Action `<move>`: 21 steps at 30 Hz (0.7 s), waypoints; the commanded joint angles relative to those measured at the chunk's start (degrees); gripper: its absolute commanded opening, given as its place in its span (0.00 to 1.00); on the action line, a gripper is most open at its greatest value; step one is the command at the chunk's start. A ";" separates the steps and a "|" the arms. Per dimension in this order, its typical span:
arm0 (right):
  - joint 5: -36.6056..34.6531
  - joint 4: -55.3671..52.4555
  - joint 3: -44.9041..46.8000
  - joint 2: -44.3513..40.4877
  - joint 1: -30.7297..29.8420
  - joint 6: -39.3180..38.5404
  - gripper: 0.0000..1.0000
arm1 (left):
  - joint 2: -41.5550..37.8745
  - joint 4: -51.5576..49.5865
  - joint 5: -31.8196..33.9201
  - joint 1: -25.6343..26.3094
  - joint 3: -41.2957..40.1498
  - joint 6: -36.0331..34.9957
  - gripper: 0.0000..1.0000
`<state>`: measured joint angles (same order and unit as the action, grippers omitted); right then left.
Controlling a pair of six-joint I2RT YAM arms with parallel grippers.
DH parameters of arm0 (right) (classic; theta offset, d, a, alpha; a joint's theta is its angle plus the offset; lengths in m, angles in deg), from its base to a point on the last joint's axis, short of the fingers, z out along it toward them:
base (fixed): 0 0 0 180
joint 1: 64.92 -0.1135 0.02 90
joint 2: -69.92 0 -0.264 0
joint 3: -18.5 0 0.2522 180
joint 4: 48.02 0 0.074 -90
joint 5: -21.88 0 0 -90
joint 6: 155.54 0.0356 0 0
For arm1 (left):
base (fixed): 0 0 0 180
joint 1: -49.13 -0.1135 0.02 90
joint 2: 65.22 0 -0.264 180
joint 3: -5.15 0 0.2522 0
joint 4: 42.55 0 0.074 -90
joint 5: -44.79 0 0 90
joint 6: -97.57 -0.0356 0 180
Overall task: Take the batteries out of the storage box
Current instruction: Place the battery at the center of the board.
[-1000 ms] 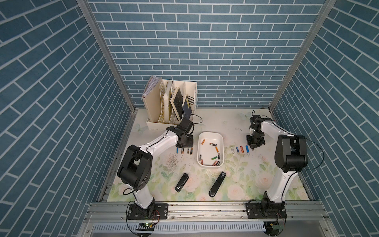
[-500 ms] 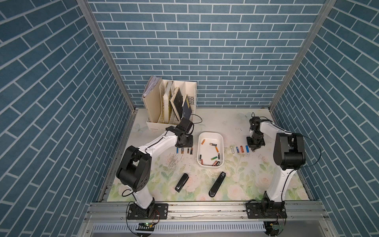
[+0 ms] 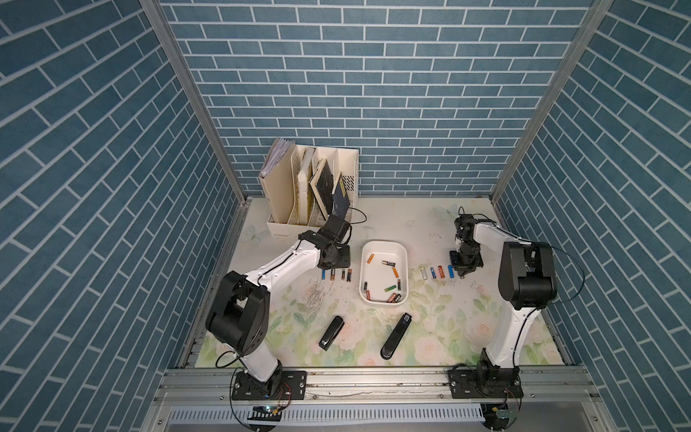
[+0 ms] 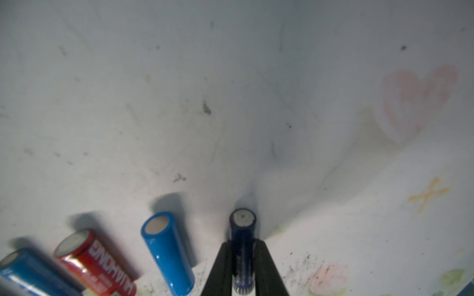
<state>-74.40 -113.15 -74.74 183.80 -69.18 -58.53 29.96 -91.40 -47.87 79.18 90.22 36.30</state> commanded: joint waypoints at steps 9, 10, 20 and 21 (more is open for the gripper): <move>0.28 -0.62 1.26 -0.20 0.36 -1.00 0.23 | -1.23 -1.98 0.81 0.17 0.56 -0.45 0.46; 0.35 -0.61 1.26 -0.33 0.39 -1.02 0.23 | -1.12 -2.38 0.81 0.11 0.92 -0.43 0.46; 1.20 -0.46 1.37 -1.65 0.38 -0.94 0.30 | -1.97 -4.22 1.43 0.11 2.68 -0.49 0.46; 1.20 -0.49 1.35 -1.74 0.38 -0.94 0.30 | -1.97 -4.28 1.34 0.13 2.72 -0.48 0.46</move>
<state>-74.03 -113.15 -74.05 183.65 -68.98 -58.55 29.34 -93.89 -47.61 79.18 91.53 36.26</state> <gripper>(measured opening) 0.297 0.462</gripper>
